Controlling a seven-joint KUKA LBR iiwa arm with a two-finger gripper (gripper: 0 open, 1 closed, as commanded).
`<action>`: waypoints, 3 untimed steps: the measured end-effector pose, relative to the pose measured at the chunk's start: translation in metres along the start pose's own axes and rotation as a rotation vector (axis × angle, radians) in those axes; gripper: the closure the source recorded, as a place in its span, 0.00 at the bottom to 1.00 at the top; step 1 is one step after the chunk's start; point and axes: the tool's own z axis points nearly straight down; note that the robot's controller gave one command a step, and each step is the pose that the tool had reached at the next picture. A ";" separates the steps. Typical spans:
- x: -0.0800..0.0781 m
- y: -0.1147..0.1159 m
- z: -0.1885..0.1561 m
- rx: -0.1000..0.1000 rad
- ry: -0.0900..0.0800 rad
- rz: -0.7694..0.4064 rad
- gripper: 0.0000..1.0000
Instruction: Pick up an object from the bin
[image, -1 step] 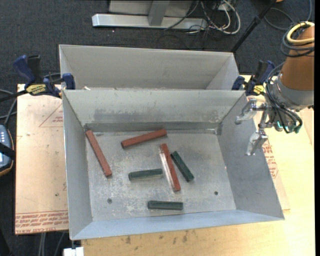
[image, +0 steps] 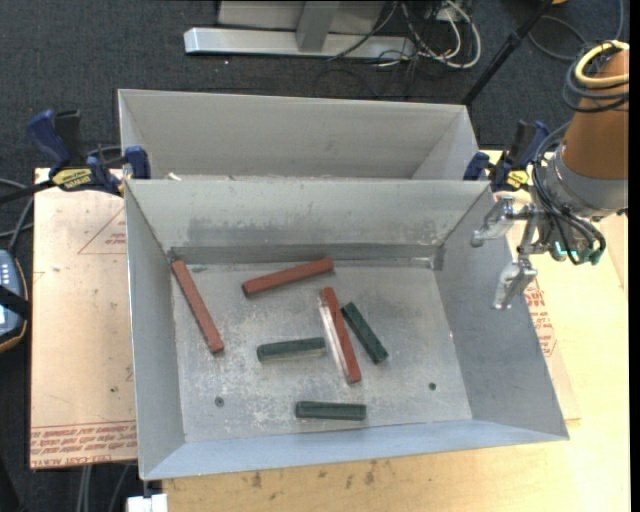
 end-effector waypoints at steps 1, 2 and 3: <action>-0.034 0.001 -0.033 0.001 -0.005 -0.042 0.00; -0.022 0.027 0.013 0.002 -0.010 -0.065 0.00; 0.001 0.063 0.077 0.001 -0.005 -0.080 0.00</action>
Offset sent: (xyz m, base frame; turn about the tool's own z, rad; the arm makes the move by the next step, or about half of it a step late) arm -0.0310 0.0861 -0.1639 -0.0956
